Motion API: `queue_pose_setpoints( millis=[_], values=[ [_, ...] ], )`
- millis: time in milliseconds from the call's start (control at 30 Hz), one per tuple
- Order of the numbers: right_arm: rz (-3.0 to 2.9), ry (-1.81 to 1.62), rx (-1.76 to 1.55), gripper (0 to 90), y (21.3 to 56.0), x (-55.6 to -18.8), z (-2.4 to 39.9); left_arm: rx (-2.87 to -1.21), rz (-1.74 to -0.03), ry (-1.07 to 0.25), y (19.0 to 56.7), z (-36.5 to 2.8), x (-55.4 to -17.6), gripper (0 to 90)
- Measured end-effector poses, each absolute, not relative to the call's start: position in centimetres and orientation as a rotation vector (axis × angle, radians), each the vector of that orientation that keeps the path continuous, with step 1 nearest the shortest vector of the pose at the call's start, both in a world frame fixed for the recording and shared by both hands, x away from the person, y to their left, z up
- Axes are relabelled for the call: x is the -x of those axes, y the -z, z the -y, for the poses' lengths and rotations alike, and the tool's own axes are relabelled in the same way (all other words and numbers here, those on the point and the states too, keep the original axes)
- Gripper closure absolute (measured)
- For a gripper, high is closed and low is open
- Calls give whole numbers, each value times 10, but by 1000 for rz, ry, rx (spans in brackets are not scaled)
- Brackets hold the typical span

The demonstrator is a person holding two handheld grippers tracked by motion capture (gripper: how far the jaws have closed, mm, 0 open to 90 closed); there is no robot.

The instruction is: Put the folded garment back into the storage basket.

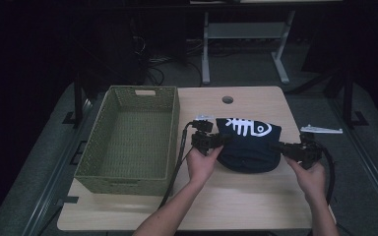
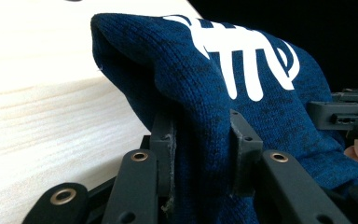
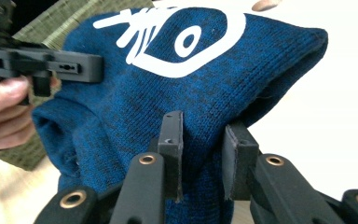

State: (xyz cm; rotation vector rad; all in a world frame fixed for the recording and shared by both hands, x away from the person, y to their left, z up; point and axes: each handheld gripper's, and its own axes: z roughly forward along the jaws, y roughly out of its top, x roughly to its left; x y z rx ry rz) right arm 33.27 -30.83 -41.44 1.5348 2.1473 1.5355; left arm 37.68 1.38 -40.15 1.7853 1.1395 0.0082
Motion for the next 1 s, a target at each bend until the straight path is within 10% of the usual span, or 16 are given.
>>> queue_pose_setpoints(
  millis=[1000],
  values=[
    [-2125, -1751, -1460, 725, 369, -335, 300, -1745, -1075, 17, 358, -43, -377, 676]
  ],
)
